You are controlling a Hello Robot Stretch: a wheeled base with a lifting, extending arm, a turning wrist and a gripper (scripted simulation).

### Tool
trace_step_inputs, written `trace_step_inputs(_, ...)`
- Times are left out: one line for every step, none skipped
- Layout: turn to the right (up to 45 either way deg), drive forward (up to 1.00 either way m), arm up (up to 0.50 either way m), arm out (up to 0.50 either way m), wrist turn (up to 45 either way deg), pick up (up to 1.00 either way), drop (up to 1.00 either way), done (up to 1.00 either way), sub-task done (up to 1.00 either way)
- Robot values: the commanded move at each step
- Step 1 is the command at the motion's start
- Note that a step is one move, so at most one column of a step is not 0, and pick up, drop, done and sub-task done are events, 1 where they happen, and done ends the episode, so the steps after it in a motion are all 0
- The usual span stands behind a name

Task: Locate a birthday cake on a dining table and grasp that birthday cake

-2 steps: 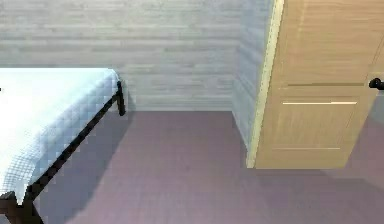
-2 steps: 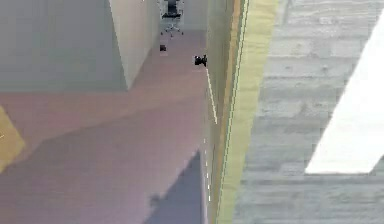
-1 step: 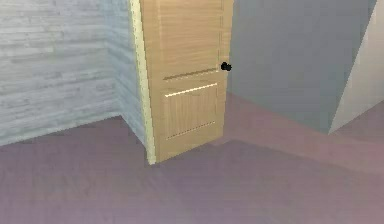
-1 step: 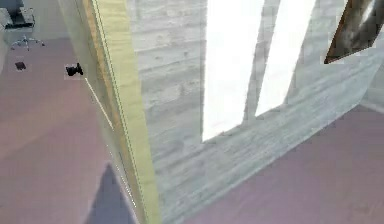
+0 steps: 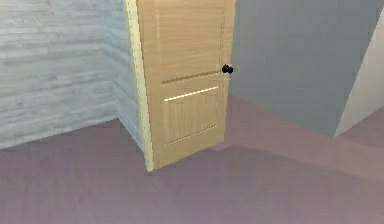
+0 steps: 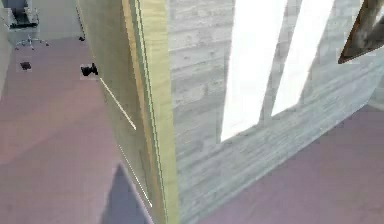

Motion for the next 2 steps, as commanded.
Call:
trace_step_inputs(27.0,0.0,0.0,0.0,0.0,0.0,0.0,0.0,0.0)
trace_step_inputs(3.0,0.0,0.0,0.0,0.0,0.0,0.0,0.0,0.0)
